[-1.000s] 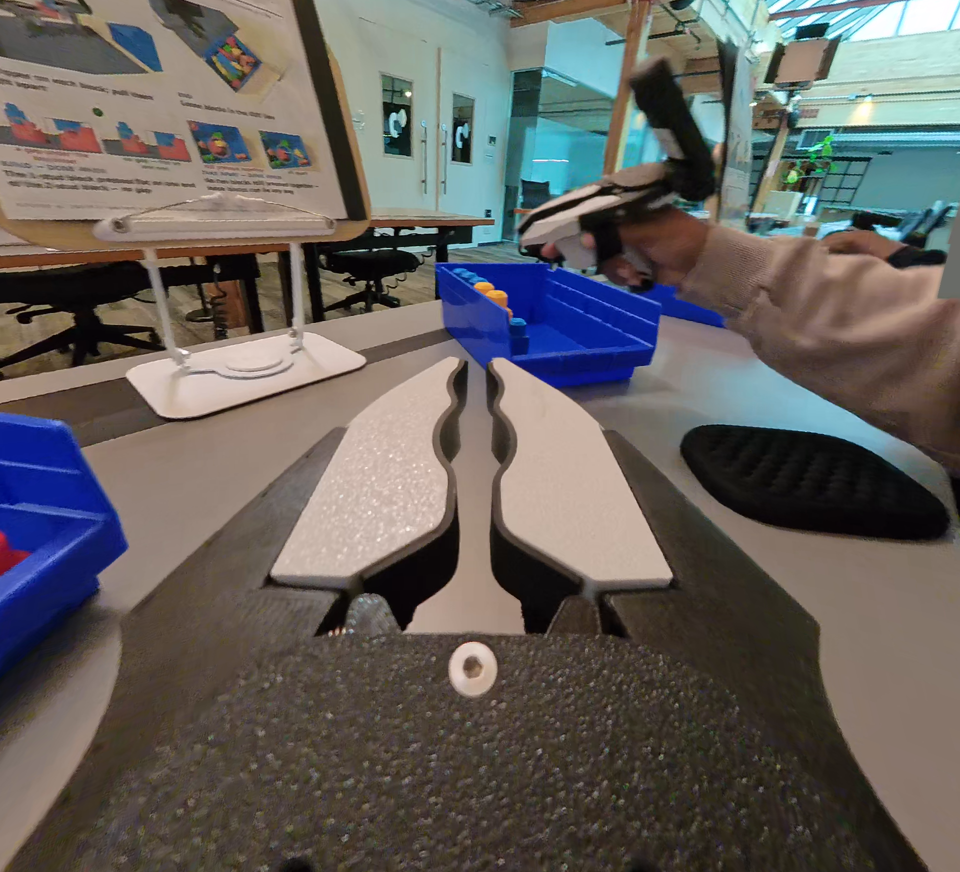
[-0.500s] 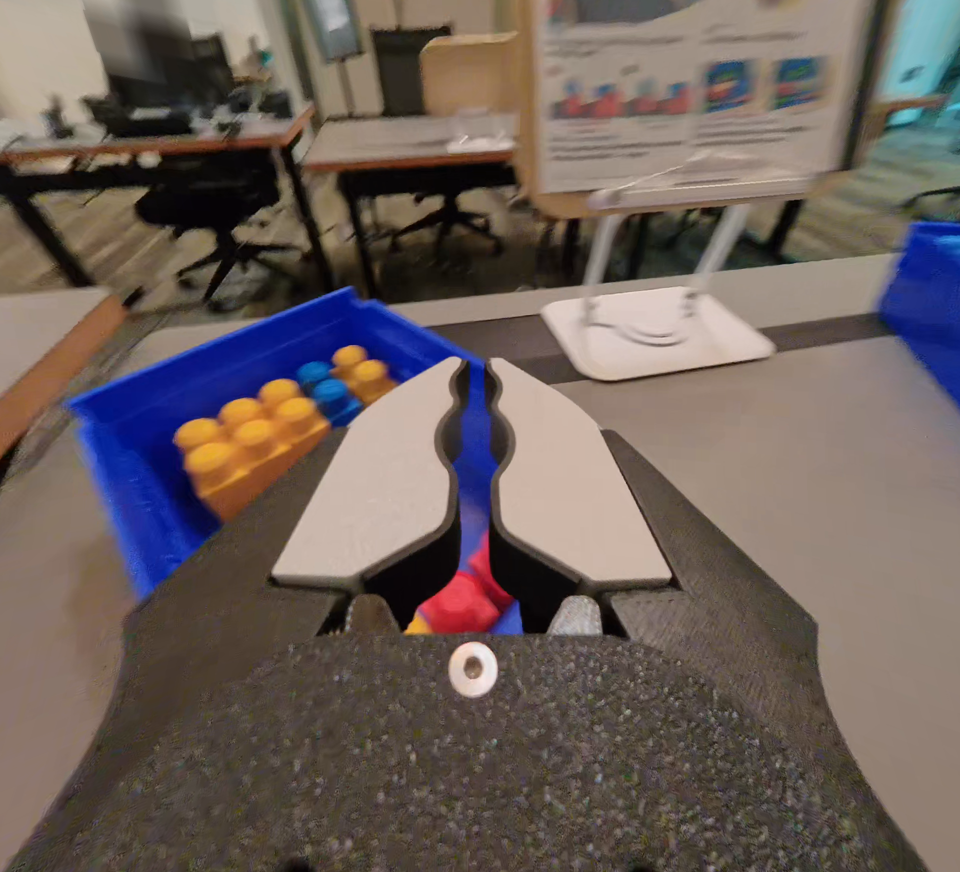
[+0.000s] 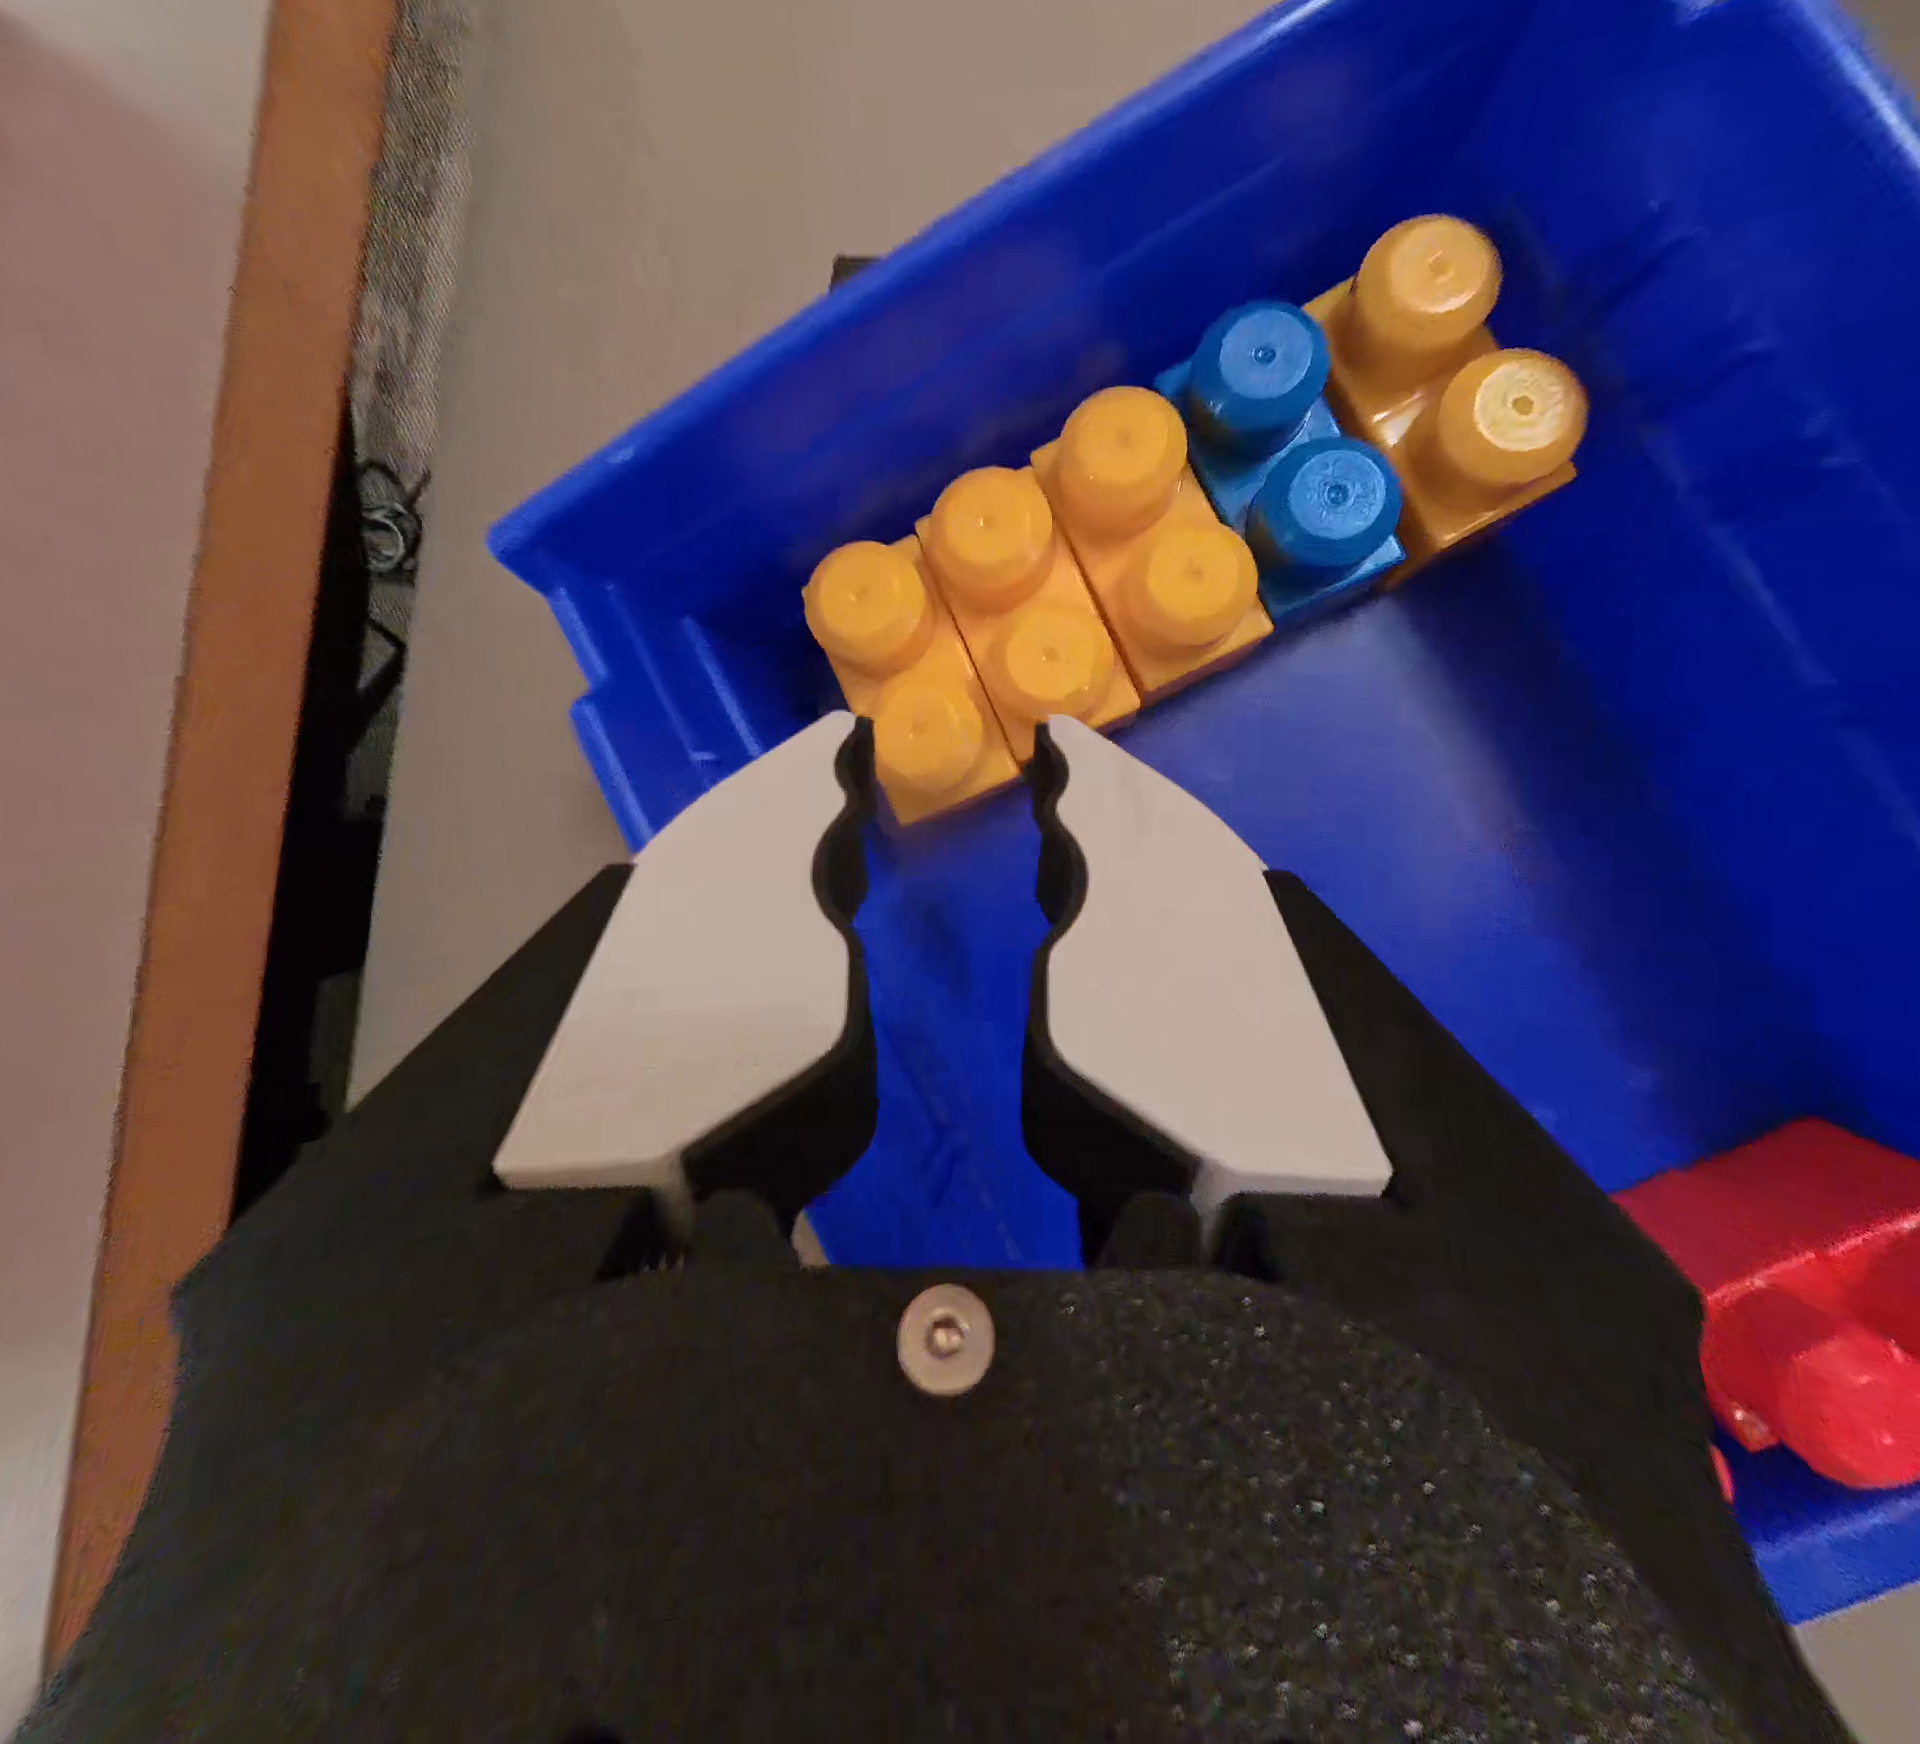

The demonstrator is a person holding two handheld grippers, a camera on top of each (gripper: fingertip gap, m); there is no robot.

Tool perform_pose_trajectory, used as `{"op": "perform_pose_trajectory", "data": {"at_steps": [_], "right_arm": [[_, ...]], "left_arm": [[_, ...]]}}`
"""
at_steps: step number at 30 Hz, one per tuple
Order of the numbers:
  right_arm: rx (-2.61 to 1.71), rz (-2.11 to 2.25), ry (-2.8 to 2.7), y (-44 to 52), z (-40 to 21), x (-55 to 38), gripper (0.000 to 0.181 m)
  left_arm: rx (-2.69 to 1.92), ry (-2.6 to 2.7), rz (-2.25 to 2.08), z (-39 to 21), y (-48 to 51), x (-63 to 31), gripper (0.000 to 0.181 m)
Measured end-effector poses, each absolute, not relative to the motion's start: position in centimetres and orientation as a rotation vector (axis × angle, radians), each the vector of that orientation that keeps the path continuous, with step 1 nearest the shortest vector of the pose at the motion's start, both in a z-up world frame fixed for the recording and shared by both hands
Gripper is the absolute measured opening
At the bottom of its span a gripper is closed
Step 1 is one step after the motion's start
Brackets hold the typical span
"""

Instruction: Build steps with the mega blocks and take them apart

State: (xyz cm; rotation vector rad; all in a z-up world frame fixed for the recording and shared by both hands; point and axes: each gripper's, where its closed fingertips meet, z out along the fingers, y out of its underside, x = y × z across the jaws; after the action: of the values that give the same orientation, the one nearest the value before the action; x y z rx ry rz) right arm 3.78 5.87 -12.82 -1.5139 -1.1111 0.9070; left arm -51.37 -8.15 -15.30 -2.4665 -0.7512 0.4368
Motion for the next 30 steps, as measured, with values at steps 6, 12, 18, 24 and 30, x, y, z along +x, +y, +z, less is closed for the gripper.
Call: {"op": "perform_pose_trajectory", "data": {"at_steps": [6, 12, 18, 24, 30], "right_arm": [[-1.530, 0.927, -1.125, 5.7, -13.2, 3.8, 0.000], [-1.529, 0.957, -1.142, 5.5, -13.2, 4.0, 0.000], [-1.531, 0.970, -1.166, 5.2, -13.5, 3.8, 0.000], [-1.546, 0.973, -1.173, 5.3, -14.0, 3.7, 0.000], [-1.551, 0.974, -1.174, 5.4, -14.1, 3.7, 0.000]], "left_arm": [[-2.631, -0.777, 0.525, -17.1, -7.9, -51.7, 0.031], [-2.890, -0.508, 0.594, -17.7, -8.5, -51.6, 0.044], [-2.932, -0.365, 0.563, -18.5, -8.3, -51.9, 0.046], [-2.948, -0.356, 0.537, -19.5, -8.1, -52.0, 0.042], [-2.907, -0.420, 0.475, -18.5, -8.4, -51.8, 0.029]]}}
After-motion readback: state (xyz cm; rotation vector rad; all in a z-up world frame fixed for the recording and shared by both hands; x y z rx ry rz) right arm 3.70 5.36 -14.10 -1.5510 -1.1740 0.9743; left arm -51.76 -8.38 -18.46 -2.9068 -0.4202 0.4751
